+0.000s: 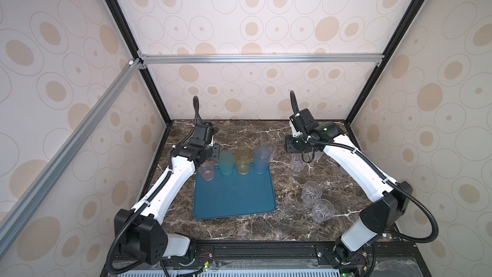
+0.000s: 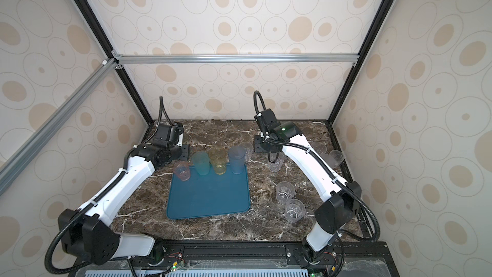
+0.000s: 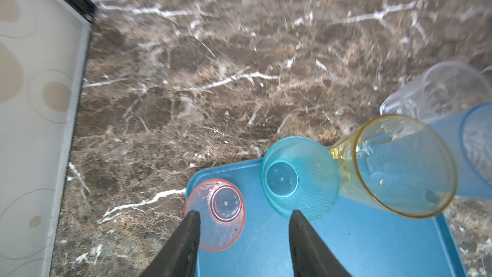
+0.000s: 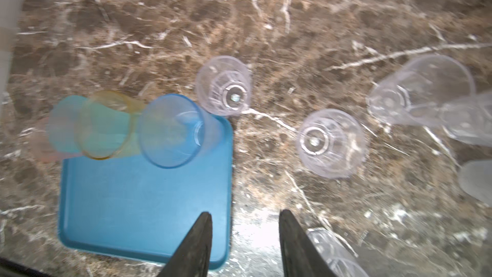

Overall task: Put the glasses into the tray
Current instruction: 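Withdraw the left gripper while moving the right gripper to the clear cups, then grasp a clear ribbed cup on the table with the right gripper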

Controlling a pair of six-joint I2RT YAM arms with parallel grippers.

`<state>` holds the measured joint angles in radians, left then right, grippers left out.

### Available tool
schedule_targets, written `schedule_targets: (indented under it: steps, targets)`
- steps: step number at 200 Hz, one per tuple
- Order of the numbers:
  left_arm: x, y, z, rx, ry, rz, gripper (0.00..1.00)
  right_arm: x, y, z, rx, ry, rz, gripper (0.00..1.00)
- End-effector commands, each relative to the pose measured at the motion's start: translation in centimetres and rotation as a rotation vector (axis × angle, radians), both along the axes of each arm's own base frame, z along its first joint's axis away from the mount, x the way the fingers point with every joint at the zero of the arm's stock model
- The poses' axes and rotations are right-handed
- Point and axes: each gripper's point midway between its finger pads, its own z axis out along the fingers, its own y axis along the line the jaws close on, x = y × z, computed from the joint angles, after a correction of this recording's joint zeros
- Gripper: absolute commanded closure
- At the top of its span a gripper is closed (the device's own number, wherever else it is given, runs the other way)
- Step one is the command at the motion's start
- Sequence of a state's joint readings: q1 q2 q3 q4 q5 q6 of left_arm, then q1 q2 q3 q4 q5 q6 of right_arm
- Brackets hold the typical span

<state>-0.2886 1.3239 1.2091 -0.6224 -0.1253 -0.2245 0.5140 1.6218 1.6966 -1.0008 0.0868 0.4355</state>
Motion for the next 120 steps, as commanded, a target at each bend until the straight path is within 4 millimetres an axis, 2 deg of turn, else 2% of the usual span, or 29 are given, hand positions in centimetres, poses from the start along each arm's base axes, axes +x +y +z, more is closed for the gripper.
schedule_targets:
  steps: [1, 36, 60, 69, 73, 88, 120]
  targets:
    - [-0.2, 0.6, 2.1, -0.022, -0.123, 0.058, 0.44, -0.2, -2.7, -0.9, -0.045, 0.013, -0.043, 0.56]
    - [-1.2, -0.8, 3.4, -0.101, -0.228, 0.056, 0.42, 0.6, -6.6, -3.4, -0.049, 0.050, -0.146, 0.57]
    - [-2.2, -3.0, 2.5, -0.156, -0.235, 0.021, 0.42, 1.1, -9.1, -5.1, -0.054, 0.075, -0.212, 0.57]
    - [-2.6, -3.7, 1.7, -0.161, -0.220, 0.005, 0.42, 1.1, -9.3, -5.8, -0.054, 0.088, -0.220, 0.57]
    - [-2.8, -3.9, 1.4, -0.163, -0.213, 0.002, 0.43, 1.4, -10.5, -6.2, -0.052, 0.095, -0.251, 0.57]
    - [-3.6, -4.4, -0.2, -0.173, -0.167, -0.008, 0.44, 1.7, -11.5, -7.4, -0.028, 0.120, -0.289, 0.57]
    - [-5.9, -3.8, -4.5, -0.152, -0.028, -0.001, 0.45, 2.5, -11.6, -9.3, 0.020, 0.166, -0.314, 0.57]
